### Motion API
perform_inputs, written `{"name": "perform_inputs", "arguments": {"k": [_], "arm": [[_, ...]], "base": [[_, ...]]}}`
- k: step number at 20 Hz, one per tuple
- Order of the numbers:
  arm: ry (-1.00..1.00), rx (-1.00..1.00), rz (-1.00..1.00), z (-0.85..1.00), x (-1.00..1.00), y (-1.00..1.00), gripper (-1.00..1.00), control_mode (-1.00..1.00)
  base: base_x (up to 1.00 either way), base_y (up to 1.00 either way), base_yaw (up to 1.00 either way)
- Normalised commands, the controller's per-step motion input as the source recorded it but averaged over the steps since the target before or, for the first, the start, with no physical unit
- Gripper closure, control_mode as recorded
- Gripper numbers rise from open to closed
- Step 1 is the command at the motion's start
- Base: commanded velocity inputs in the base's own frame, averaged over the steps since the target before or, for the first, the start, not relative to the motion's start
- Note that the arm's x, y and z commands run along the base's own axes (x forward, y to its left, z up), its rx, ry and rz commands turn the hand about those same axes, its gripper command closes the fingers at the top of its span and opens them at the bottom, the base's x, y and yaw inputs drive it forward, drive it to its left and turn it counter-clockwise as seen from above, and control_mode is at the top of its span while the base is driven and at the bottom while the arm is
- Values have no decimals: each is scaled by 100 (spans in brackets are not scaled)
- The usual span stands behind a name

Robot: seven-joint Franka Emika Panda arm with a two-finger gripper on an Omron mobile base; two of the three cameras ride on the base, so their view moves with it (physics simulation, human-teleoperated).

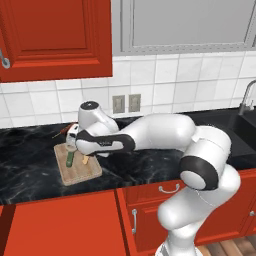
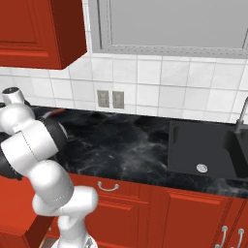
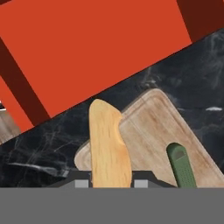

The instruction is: Open the drawer on the left and place the cutting tools on the cutting board.

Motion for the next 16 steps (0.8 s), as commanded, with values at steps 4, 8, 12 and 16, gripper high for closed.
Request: {"name": "perform_inputs", "arguments": {"k": [4,8,12,16], "arm": [[1,-7,0,-31,12,0,100,-100],[0,-1,0,-18,19,0,100,-100],[0,0,0,-22,15,0,100,-100],[0,0,0,-22,1,-1,100,-100]], "base": [[0,0,0],[0,0,0],[0,0,0],[0,0,0]]}}
